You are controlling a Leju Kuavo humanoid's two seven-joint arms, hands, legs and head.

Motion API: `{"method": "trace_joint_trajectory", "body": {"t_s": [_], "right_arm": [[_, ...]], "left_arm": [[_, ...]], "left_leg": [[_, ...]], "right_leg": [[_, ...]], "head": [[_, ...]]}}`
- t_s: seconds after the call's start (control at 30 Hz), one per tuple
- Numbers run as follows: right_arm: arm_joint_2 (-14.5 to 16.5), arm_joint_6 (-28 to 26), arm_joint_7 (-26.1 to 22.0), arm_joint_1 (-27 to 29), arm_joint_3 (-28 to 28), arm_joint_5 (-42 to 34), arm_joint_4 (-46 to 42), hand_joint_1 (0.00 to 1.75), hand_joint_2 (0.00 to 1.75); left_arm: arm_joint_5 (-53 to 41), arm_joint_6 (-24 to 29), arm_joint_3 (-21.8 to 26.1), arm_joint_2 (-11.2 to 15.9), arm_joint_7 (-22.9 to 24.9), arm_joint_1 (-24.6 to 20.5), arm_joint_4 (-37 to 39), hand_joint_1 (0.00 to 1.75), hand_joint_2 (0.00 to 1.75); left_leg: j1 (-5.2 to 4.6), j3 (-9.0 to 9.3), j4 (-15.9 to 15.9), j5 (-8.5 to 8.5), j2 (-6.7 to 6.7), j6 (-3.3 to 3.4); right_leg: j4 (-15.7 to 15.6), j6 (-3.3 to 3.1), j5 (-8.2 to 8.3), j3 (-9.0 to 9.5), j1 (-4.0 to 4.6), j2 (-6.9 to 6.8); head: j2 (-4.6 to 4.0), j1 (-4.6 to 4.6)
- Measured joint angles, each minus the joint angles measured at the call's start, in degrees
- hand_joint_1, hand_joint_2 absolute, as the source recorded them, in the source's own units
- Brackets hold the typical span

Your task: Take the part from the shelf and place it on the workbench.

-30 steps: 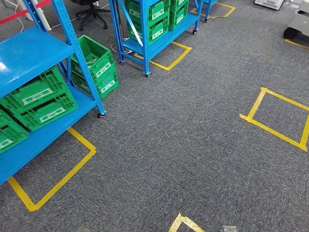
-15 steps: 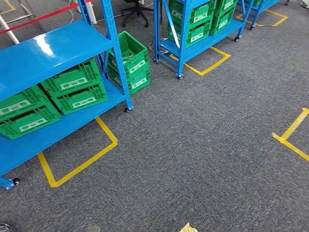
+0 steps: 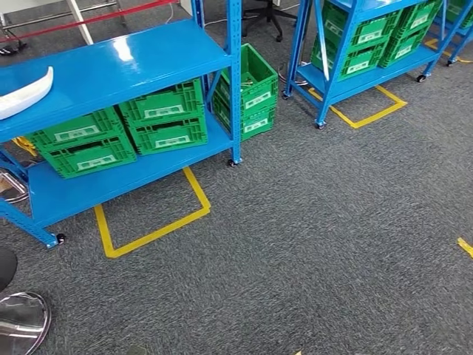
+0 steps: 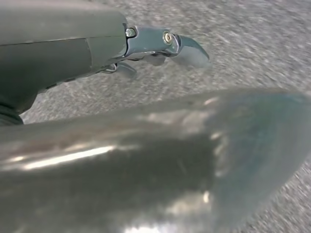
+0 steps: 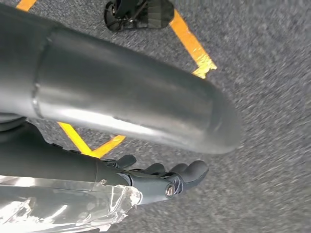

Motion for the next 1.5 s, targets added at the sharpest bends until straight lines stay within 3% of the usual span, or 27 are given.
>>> {"method": "trace_joint_trajectory", "body": {"t_s": [0.03, 0.1, 0.17, 0.2, 0.27, 0.3, 0.37, 0.4, 0.47, 0.53, 0.6, 0.67, 0.7, 0.77, 0.83, 0.9, 1.0, 1.03, 1.07, 1.17, 1.2, 1.23, 1.27, 1.33, 1.37, 1.4, 1.5], "right_arm": [[0.01, -0.17, -0.02, -0.06, 0.01, 0.23, 0.01, 0.00, 0.00], [0.13, -0.74, -0.07, 0.00, 0.05, 0.95, 0.05, 0.00, 0.00], [0.32, -1.39, -0.07, 0.02, 0.17, 1.65, 0.13, 0.00, 0.00], [0.39, -1.66, -0.07, -0.03, 0.25, 1.86, 0.15, 0.00, 0.00], [0.47, -2.02, -0.07, -0.14, 0.43, 2.08, 0.19, 0.00, 0.00], [0.52, -2.12, -0.07, -0.20, 0.51, 2.12, 0.26, 0.00, 0.00], [0.70, -2.21, -0.10, -0.36, 0.65, 2.15, 0.48, 0.00, 0.00], [0.81, -2.24, -0.11, -0.44, 0.70, 2.16, 0.58, 0.00, 0.00], [0.96, -2.31, -0.14, -0.56, 0.83, 2.17, 0.66, 0.00, 0.00], [1.03, -2.55, -0.18, -0.64, 0.97, 2.19, 0.67, 0.00, 0.00], [1.06, -3.02, -0.19, -0.58, 1.04, 2.23, 0.69, 0.00, 0.00], [1.07, -3.35, -0.15, -0.48, 1.05, 2.21, 0.75, 0.00, 0.00], [1.08, -3.41, -0.14, -0.49, 1.05, 2.17, 0.81, 0.00, 0.00], [1.14, -3.42, -0.14, -0.65, 1.05, 2.08, 0.92, 0.00, 0.00], [1.27, -3.42, -0.16, -0.84, 1.05, 2.04, 0.99, 0.00, 0.00], [1.39, -3.43, -0.21, -0.96, 1.05, 2.03, 1.05, 0.00, 0.00], [1.43, -3.45, -0.27, -1.05, 1.05, 2.02, 1.11, 0.00, 0.00], [1.43, -3.46, -0.29, -1.12, 1.05, 2.02, 1.13, 0.00, 0.00], [1.43, -3.46, -0.30, -1.19, 1.06, 2.02, 1.14, 0.00, 0.00], [1.43, -3.42, -0.31, -1.11, 1.07, 1.95, 1.26, 0.00, 0.00], [1.43, -3.40, -0.31, -0.99, 1.05, 1.91, 1.30, 0.00, 0.00], [1.43, -3.39, -0.32, -0.87, 1.04, 1.87, 1.33, 0.00, 0.00], [1.42, -3.39, -0.32, -0.80, 1.03, 1.83, 1.35, 0.00, 0.00], [1.43, -3.39, -0.35, -0.70, 1.03, 1.71, 1.40, 0.00, 0.00], [1.44, -3.37, -0.39, -0.71, 1.04, 1.65, 1.45, 0.00, 0.00], [1.47, -3.36, -0.47, -0.71, 1.04, 1.61, 1.50, 0.00, 0.00], [1.57, -3.40, -0.74, -0.76, 1.03, 1.59, 1.56, 0.00, 0.00]], "left_arm": [[0.15, -0.11, 0.04, 0.12, -0.04, 0.06, 0.00, 0.00, 0.00], [0.60, -0.49, 0.22, 0.34, -0.14, -0.02, 0.00, 0.00, 0.00], [1.04, -1.00, 0.57, 0.63, -0.19, -0.03, 0.00, 0.00, 0.00], [1.19, -1.20, 0.80, 0.82, -0.19, 0.06, 0.00, 0.00, 0.00], [1.30, -1.39, 1.19, 1.17, -0.19, 0.22, 0.00, 0.00, 0.00], [1.31, -1.43, 1.29, 1.30, -0.19, 0.26, -0.01, 0.00, 0.00], [1.30, -1.48, 1.37, 1.55, -0.19, 0.20, -0.02, 0.00, 0.00], [1.30, -1.48, 1.39, 1.66, -0.19, 0.22, -0.02, 0.00, 0.00], [1.29, -1.44, 1.46, 1.87, -0.19, 0.46, -0.02, 0.00, 0.00], [1.29, -1.39, 1.52, 2.02, -0.19, 0.65, -0.02, 0.00, 0.00], [1.27, -1.37, 1.54, 2.10, -0.19, 0.43, -0.02, 0.00, 0.00], [1.24, -1.37, 1.54, 2.15, -0.19, 0.25, -0.01, 0.00, 0.00], [1.22, -1.36, 1.54, 2.16, -0.19, 0.33, -0.01, 0.00, 0.00], [1.19, -1.34, 1.55, 2.24, -0.19, 0.57, -0.01, 0.00, 0.00], [1.14, -1.32, 1.60, 2.35, -0.19, 0.62, -0.02, 0.00, 0.00], [1.05, -1.31, 1.68, 2.42, -0.18, 0.47, -0.02, 0.00, 0.00], [0.98, -1.31, 1.75, 2.44, -0.16, 0.59, -0.02, 0.00, 0.00], [0.97, -1.30, 1.77, 2.47, -0.16, 0.67, -0.02, 0.00, 0.00], [0.96, -1.28, 1.78, 2.50, -0.16, 0.65, -0.02, 0.00, 0.00], [0.94, -1.28, 1.80, 2.52, -0.16, 0.49, -0.02, 0.00, 0.00], [0.94, -1.28, 1.80, 2.51, -0.16, 0.57, -0.02, 0.00, 0.00], [0.94, -1.28, 1.81, 2.50, -0.16, 0.69, -0.02, 0.00, 0.00], [0.94, -1.28, 1.84, 2.50, -0.16, 0.79, -0.02, 0.00, 0.00], [0.94, -1.30, 1.92, 2.52, -0.16, 0.84, -0.02, 0.00, 0.00], [0.94, -1.31, 2.00, 2.55, -0.16, 0.75, -0.02, 0.00, 0.00], [0.93, -1.31, 2.09, 2.58, -0.16, 0.66, -0.02, 0.00, 0.00], [0.86, -1.30, 2.28, 2.67, -0.18, 0.48, -0.02, 0.00, 0.00]], "left_leg": [[0.19, 0.07, -0.13, 0.12, -0.67, 0.33], [0.40, 0.06, -0.18, 0.24, -2.09, 0.77], [0.39, 0.06, -0.16, 0.26, -3.70, 0.93], [0.40, 0.12, -0.14, 0.24, -4.55, 0.92], [0.48, 0.36, -0.09, 0.16, -6.34, 0.75], [0.51, 0.45, -0.03, 0.10, -7.19, 0.52], [0.49, 0.23, 0.22, -0.01, -8.72, -0.16], [0.53, 0.02, 0.21, 0.07, -9.35, -0.58], [0.78, -0.30, 0.01, 0.34, -10.29, -1.32], [0.68, -1.21, 1.66, -0.49, -7.95, -1.94], [0.45, -4.54, 7.95, -3.45, -4.17, -2.38], [0.50, -8.89, 15.57, -5.99, -2.99, -2.55], [0.51, -10.02, 17.22, -5.80, -2.89, -2.52], [0.46, -8.76, 13.88, -2.35, -2.83, -2.18], [0.14, -4.96, 6.15, 1.36, -1.98, -1.39], [-0.19, -2.63, 1.52, 1.79, -1.19, -0.68], [-0.02, -1.47, 0.14, 0.89, -1.73, 0.22], [0.13, -0.85, -0.08, 0.76, -1.95, 0.54], [0.27, -0.26, -0.23, 0.59, -2.17, 0.82], [0.34, 0.83, -0.32, -0.45, -2.84, 1.17], [0.35, 1.37, -0.32, -0.92, -3.08, 1.15], [0.37, 2.05, -0.32, -1.43, -3.31, 1.06], [0.42, 2.90, -0.31, -2.00, -3.49, 0.92], [0.46, 4.48, -0.19, -3.30, -3.72, 0.42], [0.41, 4.94, -0.12, -3.86, -3.81, 0.10], [0.34, 5.15, -0.13, -4.30, -3.88, -0.23], [0.32, 5.19, 0.32, -4.58, -3.88, -0.96]], "right_leg": [[1.57, 0.27, -1.06, -0.65, -0.14, 1.50], [8.35, 0.64, -4.56, -3.71, -0.35, 4.83], [15.24, 0.80, -6.89, -7.25, -0.35, 5.70], [16.01, 0.81, -6.39, -7.90, -0.36, 5.78], [11.02, 0.73, -2.46, -6.04, -0.52, 6.37], [6.99, 0.73, -0.59, -4.26, -0.76, 7.80], [1.23, 0.58, 1.06, -1.65, -1.20, 10.54], [0.39, 0.36, 0.86, -1.19, -1.25, 11.29], [0.15, -0.38, 0.91, -0.81, -1.10, 10.23], [-0.03, -1.13, 0.93, -0.49, -1.08, 8.88], [-0.14, -1.73, 0.61, -0.08, -0.95, 7.30], [-0.14, -2.04, 0.09, 0.33, -0.76, 5.71], [-0.14, -2.08, -0.19, 0.61, -0.71, 5.09], [-0.16, -1.97, -0.82, 1.45, -0.65, 4.31], [-0.18, -1.59, -1.68, 2.02, -0.48, 3.86], [-0.42, -0.95, -2.32, 2.67, -0.25, 3.51], [-0.76, 0.20, -2.34, 4.41, -0.19, 3.44], [0.22, 0.46, -2.79, 4.03, -0.22, 3.86], [2.47, 0.63, -3.67, 2.80, -0.26, 4.43], [13.34, 0.85, -7.49, -4.65, -0.29, 5.67], [15.07, 0.93, -7.98, -6.53, -0.29, 5.74], [14.84, 1.00, -7.35, -7.48, -0.30, 5.75], [12.65, 1.07, -5.43, -7.50, -0.35, 5.76], [5.73, 1.16, 0.40, -6.32, -0.50, 5.85], [3.13, 0.87, 2.25, -5.86, -0.51, 5.93], [1.72, 0.46, 3.43, -5.54, -0.48, 6.04], [1.33, -0.99, 3.46, -4.84, -0.44, 6.18]], "head": [[0.00, 0.15], [0.00, 0.55], [0.00, 0.70], [0.00, 0.73], [0.00, 0.73], [0.00, 0.77], [0.00, 0.78], [0.00, 0.78], [0.00, 0.77], [0.00, 0.50], [0.00, 0.13], [0.00, 0.04], [0.00, 0.04], [0.00, 0.03], [0.00, 0.00], [0.00, 0.04], [0.01, 0.24], [0.01, 0.40], [0.01, 0.60], [0.02, 1.05], [0.02, 1.06], [0.02, 1.09], [0.02, 1.11], [0.02, 1.25], [0.02, 1.32], [0.02, 1.33], [0.02, 1.29]]}}
